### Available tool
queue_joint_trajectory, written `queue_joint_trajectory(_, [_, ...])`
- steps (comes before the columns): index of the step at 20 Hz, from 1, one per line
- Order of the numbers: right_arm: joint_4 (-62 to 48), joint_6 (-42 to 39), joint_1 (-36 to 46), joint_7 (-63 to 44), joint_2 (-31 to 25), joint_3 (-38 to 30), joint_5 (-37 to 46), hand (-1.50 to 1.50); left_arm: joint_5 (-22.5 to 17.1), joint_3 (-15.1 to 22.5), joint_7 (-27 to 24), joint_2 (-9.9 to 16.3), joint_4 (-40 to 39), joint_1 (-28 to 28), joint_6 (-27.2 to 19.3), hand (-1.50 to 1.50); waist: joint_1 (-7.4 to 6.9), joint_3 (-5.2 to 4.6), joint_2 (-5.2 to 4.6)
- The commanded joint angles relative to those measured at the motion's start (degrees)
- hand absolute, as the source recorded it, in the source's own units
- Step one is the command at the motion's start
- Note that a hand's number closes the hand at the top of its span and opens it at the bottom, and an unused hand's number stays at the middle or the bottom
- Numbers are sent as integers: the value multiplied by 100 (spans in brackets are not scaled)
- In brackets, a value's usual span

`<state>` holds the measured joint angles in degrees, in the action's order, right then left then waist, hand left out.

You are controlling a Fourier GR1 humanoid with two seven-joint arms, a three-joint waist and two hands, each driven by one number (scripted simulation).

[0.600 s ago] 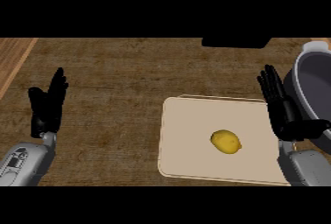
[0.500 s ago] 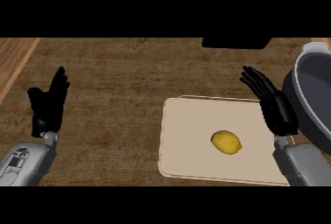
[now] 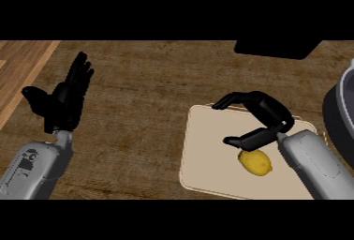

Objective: Pick the lemon from the tray and place it in the pot

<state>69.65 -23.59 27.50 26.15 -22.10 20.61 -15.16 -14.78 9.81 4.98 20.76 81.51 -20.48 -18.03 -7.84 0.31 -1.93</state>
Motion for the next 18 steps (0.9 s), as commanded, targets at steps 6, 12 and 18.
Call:
queue_joint_trajectory(6, [-1315,-2307,922,2023,-606,-99,-72,-150,-233,-146,97,35,199,82,165,0,145,6,-3])
queue_joint_trajectory(12, [-880,-2795,1496,1900,-1242,767,658,-150,-207,-206,221,169,373,157,149,0,195,-7,69])
queue_joint_trajectory(18, [-179,-2262,1962,2145,-1533,1877,1866,-150,-149,-137,175,2,487,263,10,0,224,-9,81])
